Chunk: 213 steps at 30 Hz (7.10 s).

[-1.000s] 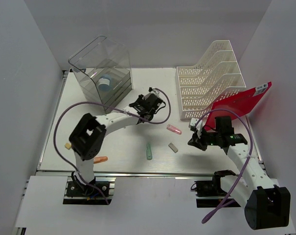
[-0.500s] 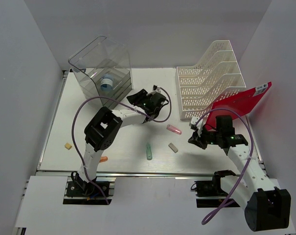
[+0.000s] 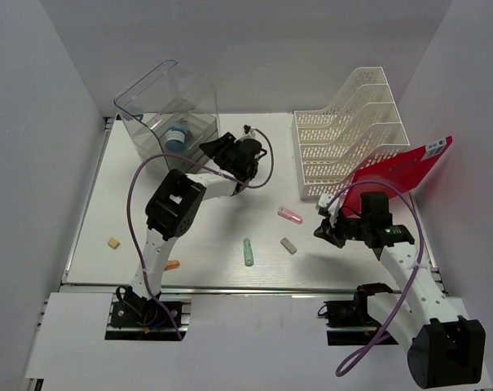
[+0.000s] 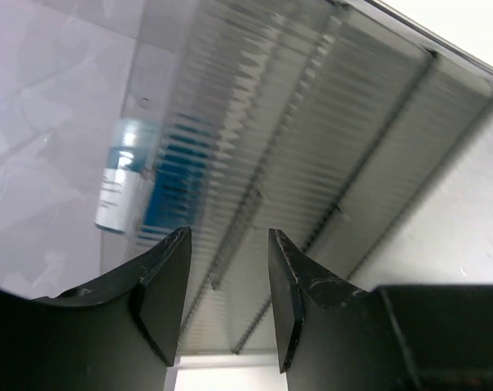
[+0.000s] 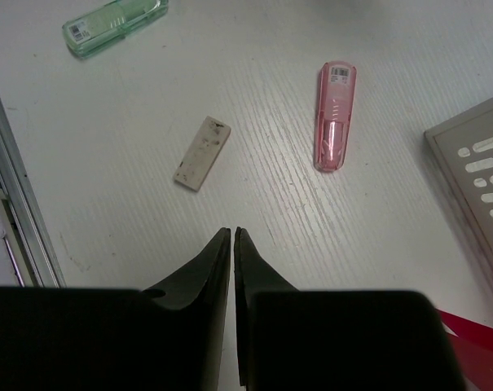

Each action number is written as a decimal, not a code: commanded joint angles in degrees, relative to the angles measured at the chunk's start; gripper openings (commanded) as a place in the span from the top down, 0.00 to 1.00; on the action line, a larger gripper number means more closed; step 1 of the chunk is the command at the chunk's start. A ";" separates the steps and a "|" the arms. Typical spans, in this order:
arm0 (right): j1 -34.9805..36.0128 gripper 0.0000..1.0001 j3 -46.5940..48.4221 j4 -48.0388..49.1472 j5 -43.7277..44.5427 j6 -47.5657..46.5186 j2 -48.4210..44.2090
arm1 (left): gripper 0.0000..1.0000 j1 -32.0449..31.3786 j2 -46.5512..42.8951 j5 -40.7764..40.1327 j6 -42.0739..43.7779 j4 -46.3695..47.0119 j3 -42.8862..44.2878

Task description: Organize the desk

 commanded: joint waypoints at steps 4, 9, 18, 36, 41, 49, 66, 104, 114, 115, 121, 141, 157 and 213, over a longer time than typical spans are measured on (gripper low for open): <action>0.25 0.88 0.33 1.80 -0.48 0.19 -1.48 | 0.49 1.15 -0.86 -1.91 3.19 5.92 2.14; 0.17 0.89 0.33 1.71 -0.65 0.19 -1.57 | 0.51 1.15 -0.86 -1.83 3.10 5.83 1.44; 0.25 0.89 0.33 1.62 -0.65 0.19 -1.75 | 0.54 1.15 -1.04 -2.09 2.75 6.27 -1.29; 0.34 0.89 0.33 1.62 -0.56 0.02 -1.92 | 0.57 1.68 -0.34 -2.09 2.93 6.88 -2.60; 0.17 0.89 0.24 1.62 -0.56 0.11 -2.10 | 0.58 2.20 -0.25 -2.26 4.33 9.16 -3.75; 0.34 0.89 0.24 1.62 -0.48 0.11 -2.10 | 0.59 2.21 0.89 -3.14 13.38 21.55 -6.56; 0.25 0.90 0.24 1.53 -0.39 0.11 -2.45 | 0.63 2.74 3.62 -4.46 23.05 33.07 -7.70; 0.17 0.92 0.15 1.62 -0.39 0.19 -2.71 | 1.00 2.74 4.06 -4.73 25.60 36.85 -8.76; 0.17 0.92 0.15 1.62 -0.39 0.28 -2.89 | 1.00 0.46 3.18 -5.16 27.27 40.63 -11.57; 0.17 0.92 0.15 1.62 -0.47 0.28 -2.80 | 1.00 0.45 3.09 -5.34 27.71 41.07 -11.66; -0.01 0.91 0.15 1.62 -0.39 0.37 -3.06 | 1.00 -2.19 3.62 -5.60 32.35 46.94 -12.27; -0.10 0.70 -0.02 1.09 -0.39 0.02 -3.59 | 0.37 -6.32 5.56 -9.64 49.60 69.20 -12.01; -0.10 0.70 -0.11 1.09 0.40 -0.16 -3.06 | 0.19 -9.74 -1.82 -12.81 47.93 63.40 -13.33; -3.61 0.11 -1.87 18.93 24.84 18.11 -9.66 | 0.11 -34.35 -46.81 25.14 -34.86 -44.71 26.53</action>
